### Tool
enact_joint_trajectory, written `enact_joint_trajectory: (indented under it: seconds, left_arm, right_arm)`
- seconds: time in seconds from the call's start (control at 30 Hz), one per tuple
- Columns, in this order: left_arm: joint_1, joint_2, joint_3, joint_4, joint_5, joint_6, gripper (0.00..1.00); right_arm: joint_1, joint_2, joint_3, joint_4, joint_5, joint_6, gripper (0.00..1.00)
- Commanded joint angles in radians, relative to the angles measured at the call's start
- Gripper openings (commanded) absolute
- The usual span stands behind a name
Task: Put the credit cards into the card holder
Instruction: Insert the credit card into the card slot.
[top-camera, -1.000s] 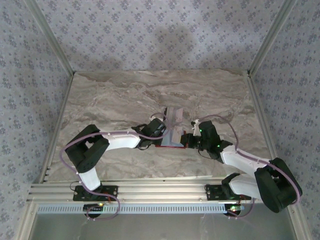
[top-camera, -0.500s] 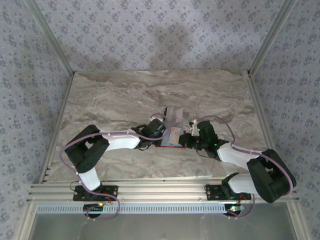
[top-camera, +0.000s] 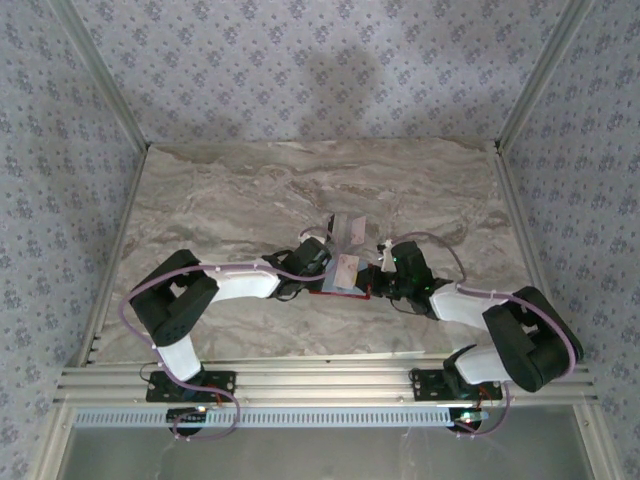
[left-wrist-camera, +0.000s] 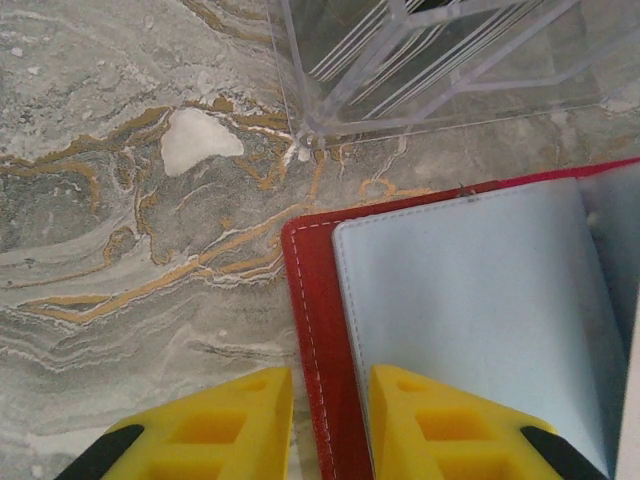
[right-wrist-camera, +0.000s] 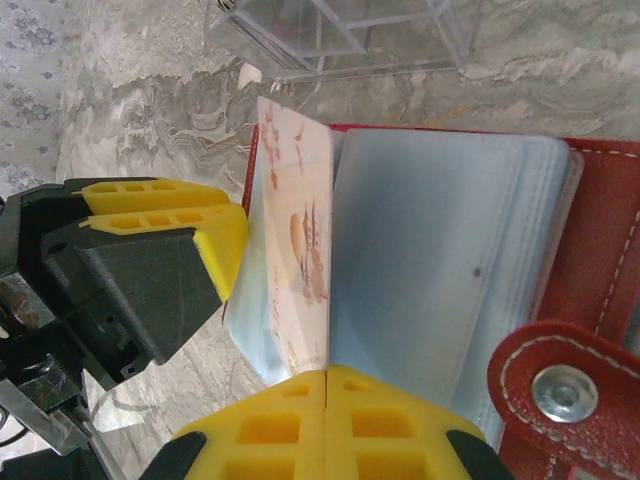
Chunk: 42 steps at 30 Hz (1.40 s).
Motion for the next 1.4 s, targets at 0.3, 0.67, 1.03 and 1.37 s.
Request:
enact_joint_trajectory:
  seconds: [0.3,0.67,1.03,1.37]
  left_arm:
    - [-0.004,0.027,-0.036,-0.091,0.008,0.004,0.26]
    - [-0.018,0.028,-0.054,-0.058,0.014,-0.014,0.26]
    - [-0.079,0.036,-0.071,-0.01,-0.028,-0.057,0.26]
    - [-0.09,0.008,-0.123,0.036,-0.047,-0.091,0.26]
  right_arm:
    - [0.031,0.0,-0.013,-0.018,0.025,0.069,0.0]
    - [0.035,-0.001,-0.04,-0.049,0.048,0.154,0.0]
    - [0.03,0.006,-0.02,-0.118,0.017,0.206,0.0]
    - [0.022,-0.114,0.034,-0.35,0.059,0.157,0.0]
